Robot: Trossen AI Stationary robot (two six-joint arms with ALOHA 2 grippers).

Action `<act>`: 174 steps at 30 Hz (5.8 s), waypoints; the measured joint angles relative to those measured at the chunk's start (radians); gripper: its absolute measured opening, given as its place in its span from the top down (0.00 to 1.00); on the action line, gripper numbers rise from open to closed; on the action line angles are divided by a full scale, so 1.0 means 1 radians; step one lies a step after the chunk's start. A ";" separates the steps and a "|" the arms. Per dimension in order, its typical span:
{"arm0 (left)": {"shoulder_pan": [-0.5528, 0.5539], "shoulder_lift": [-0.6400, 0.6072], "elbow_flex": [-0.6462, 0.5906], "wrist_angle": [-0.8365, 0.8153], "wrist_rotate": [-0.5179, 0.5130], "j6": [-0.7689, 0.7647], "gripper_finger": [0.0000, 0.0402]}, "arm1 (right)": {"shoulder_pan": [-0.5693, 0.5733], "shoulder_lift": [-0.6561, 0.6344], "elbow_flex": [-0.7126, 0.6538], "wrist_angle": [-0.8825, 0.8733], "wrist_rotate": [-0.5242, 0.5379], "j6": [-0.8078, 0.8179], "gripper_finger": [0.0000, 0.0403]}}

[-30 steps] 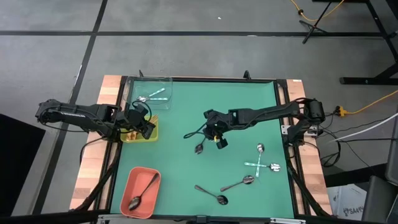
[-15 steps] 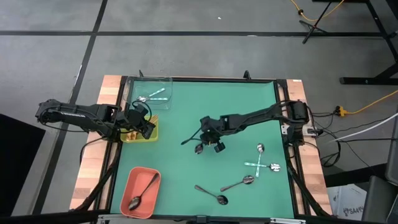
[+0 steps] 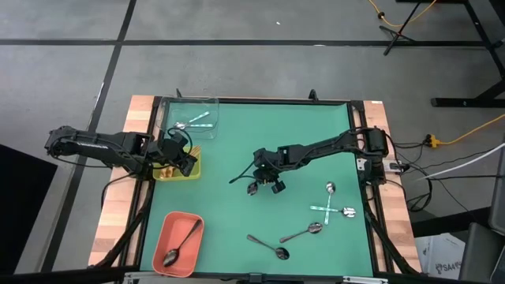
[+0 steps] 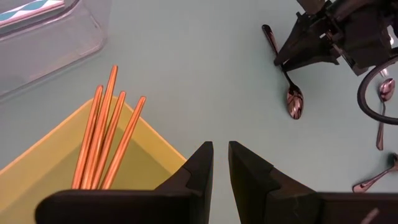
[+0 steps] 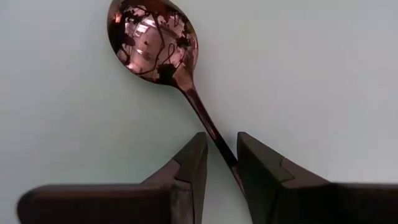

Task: Sort silverware by color (type)
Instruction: Put the black spoon into the orange bin

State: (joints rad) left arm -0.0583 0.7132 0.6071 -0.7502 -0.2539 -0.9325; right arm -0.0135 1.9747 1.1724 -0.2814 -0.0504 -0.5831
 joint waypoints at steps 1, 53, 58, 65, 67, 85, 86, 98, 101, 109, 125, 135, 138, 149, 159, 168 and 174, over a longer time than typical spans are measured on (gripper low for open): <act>0.000 0.000 0.000 0.000 0.000 0.000 0.89 | 0.000 0.000 0.000 -0.001 -0.006 0.000 0.78; 0.000 0.000 -0.001 0.006 -0.019 -0.001 0.89 | 0.001 0.005 0.019 -0.018 -0.037 0.003 1.00; 0.000 0.000 -0.001 0.006 -0.019 -0.001 0.89 | 0.001 0.014 0.063 -0.009 -0.032 0.005 1.00; 0.000 0.000 -0.001 0.009 -0.019 -0.001 0.89 | 0.001 0.012 0.104 -0.004 -0.032 0.004 1.00; 0.000 0.000 -0.001 0.018 -0.019 -0.001 0.89 | 0.001 0.011 0.111 0.006 -0.033 0.004 1.00; 0.000 0.081 -0.001 0.321 0.052 -0.007 0.89 | 0.021 0.008 0.123 0.293 -0.033 -0.040 1.00; 0.000 0.093 -0.001 0.329 0.060 -0.010 0.89 | 0.027 0.007 0.123 0.306 -0.025 -0.062 1.00; 0.000 0.233 -0.001 0.453 0.216 -0.116 0.89 | 0.136 0.006 0.124 0.362 0.199 -0.317 1.00; 0.000 0.264 -0.001 0.473 0.253 -0.144 0.89 | 0.159 0.006 0.124 0.371 0.262 -0.372 1.00; 0.000 0.348 -0.001 0.548 0.348 -0.193 0.89 | 0.203 0.006 0.124 0.458 0.333 -0.492 1.00; 0.000 0.433 -0.001 0.660 0.457 -0.240 0.89 | 0.217 0.005 0.124 0.503 0.357 -0.526 1.00; 0.000 0.433 -0.001 0.685 0.457 -0.239 0.89 | 0.216 0.005 0.124 0.541 0.372 -0.527 1.00; 0.000 0.433 -0.001 0.691 0.458 -0.239 0.89 | 0.216 0.005 0.124 0.553 0.374 -0.527 1.00; 0.000 0.433 -0.001 0.693 0.458 -0.236 0.92 | 0.216 0.005 0.124 0.569 0.373 -0.527 1.00; 0.000 0.433 -0.001 0.681 0.451 -0.237 0.99 | 0.216 0.005 0.124 0.568 0.373 -0.525 1.00; 0.000 0.433 -0.001 0.678 0.449 -0.236 0.99 | 0.216 0.005 0.124 0.568 0.373 -0.525 1.00; 0.000 0.433 -0.001 0.677 0.448 -0.236 0.99 | 0.216 0.005 0.124 0.567 0.373 -0.524 1.00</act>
State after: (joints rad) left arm -0.0582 1.1465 0.6064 -0.0731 0.1942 -1.1683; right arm 0.2028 1.9797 1.2961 0.2860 0.3225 -1.1071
